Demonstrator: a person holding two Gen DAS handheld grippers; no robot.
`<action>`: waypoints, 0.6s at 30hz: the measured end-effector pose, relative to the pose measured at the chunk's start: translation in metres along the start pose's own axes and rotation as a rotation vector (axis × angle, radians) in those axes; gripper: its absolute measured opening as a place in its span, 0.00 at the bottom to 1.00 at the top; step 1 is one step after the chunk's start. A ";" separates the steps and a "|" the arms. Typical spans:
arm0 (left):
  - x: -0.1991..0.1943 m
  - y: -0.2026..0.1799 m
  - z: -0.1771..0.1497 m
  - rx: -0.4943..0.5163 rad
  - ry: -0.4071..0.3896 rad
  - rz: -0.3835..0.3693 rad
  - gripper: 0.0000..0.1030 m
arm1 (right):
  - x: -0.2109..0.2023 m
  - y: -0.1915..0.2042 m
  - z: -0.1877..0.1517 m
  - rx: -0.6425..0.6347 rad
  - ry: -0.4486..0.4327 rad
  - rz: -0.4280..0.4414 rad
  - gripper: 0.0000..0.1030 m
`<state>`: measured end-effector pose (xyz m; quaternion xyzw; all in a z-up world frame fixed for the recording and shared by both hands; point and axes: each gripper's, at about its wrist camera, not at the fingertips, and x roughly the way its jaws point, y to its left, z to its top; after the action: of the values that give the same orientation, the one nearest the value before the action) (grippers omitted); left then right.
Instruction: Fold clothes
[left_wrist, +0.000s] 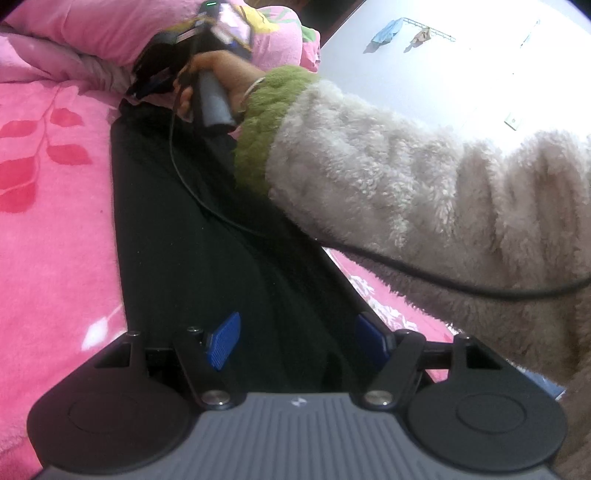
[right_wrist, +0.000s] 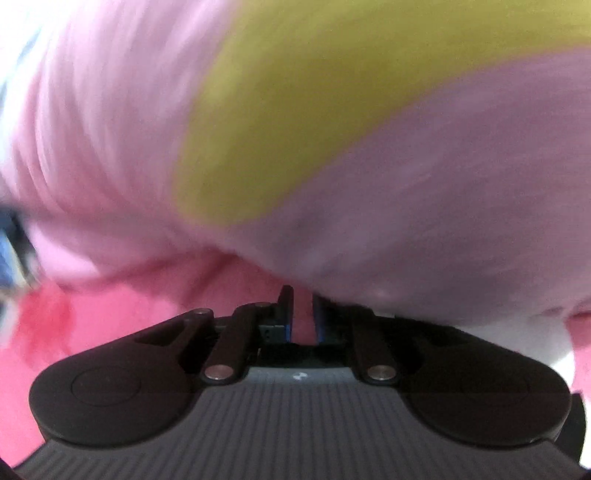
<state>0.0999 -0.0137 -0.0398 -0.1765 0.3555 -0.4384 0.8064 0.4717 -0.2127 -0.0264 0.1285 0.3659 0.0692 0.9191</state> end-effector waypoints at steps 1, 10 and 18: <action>0.000 0.000 0.000 0.000 0.000 0.000 0.69 | -0.010 0.001 -0.002 -0.014 0.010 0.021 0.11; 0.001 0.002 0.002 0.002 0.000 0.001 0.69 | -0.026 0.046 -0.047 -0.280 0.245 0.016 0.27; -0.001 0.000 0.001 0.001 -0.003 -0.001 0.69 | 0.000 0.040 -0.057 -0.281 0.256 -0.058 0.17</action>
<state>0.1008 -0.0127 -0.0389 -0.1768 0.3541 -0.4389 0.8067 0.4310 -0.1641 -0.0544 -0.0217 0.4702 0.1087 0.8756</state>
